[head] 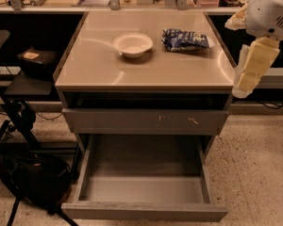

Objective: Place blue chip bag into middle drawer

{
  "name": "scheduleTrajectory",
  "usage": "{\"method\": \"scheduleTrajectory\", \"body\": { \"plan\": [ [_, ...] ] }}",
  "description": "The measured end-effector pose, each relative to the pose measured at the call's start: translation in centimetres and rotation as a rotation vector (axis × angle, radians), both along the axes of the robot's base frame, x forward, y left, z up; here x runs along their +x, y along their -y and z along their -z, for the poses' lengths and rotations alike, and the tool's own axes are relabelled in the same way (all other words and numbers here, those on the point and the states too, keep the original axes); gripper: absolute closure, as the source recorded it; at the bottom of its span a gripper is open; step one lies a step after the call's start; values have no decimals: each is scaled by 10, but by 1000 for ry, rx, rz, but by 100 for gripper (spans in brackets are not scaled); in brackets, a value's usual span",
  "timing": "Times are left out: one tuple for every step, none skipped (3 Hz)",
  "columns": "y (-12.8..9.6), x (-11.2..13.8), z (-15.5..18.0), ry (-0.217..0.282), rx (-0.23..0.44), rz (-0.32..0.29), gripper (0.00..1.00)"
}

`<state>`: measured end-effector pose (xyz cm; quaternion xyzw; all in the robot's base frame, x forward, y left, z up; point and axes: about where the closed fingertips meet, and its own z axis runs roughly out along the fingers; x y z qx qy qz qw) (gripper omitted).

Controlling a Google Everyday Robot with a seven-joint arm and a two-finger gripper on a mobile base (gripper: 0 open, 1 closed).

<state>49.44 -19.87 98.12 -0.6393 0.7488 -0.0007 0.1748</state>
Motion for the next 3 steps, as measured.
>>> {"method": "scheduleTrajectory", "body": {
  "plan": [
    [-14,58,2,8,98,-67,0],
    [-30,108,-19,79,127,-83,0],
    [-32,117,-38,135,141,-81,0]
  ]
}}
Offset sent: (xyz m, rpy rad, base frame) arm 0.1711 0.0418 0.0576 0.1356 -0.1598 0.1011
